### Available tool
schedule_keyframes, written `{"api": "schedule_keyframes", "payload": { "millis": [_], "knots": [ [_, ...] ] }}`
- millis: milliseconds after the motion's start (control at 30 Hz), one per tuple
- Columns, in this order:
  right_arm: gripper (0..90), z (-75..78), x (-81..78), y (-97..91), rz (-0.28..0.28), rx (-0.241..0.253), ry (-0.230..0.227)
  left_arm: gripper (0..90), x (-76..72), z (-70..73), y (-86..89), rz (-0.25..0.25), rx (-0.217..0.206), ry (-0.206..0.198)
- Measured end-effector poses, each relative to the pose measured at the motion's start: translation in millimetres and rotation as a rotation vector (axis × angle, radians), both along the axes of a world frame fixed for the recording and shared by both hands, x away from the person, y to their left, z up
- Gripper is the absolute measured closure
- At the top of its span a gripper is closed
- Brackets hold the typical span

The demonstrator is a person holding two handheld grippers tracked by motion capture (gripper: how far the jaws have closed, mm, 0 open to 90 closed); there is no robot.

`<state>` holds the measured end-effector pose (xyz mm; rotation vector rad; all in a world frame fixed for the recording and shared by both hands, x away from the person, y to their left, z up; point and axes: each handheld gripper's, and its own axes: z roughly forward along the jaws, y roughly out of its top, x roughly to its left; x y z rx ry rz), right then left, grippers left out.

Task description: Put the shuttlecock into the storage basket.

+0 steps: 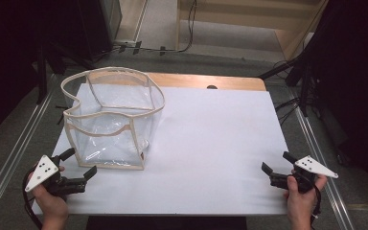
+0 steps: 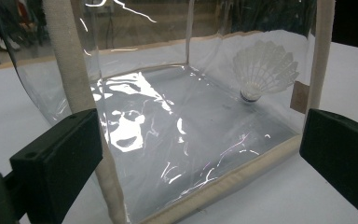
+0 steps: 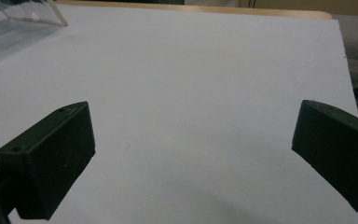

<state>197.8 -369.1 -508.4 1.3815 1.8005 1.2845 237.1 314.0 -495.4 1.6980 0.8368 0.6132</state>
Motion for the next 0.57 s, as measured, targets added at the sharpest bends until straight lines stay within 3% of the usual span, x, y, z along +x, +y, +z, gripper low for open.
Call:
{"api": "schedule_keyframes", "payload": {
  "millis": [567],
  "knots": [
    [0.0, -5.7, -3.1, -8.1, -0.036, 0.040, -0.011, 0.0, 0.4, 0.1, 0.0, -0.005, -0.006, 0.002]
  ]
}}
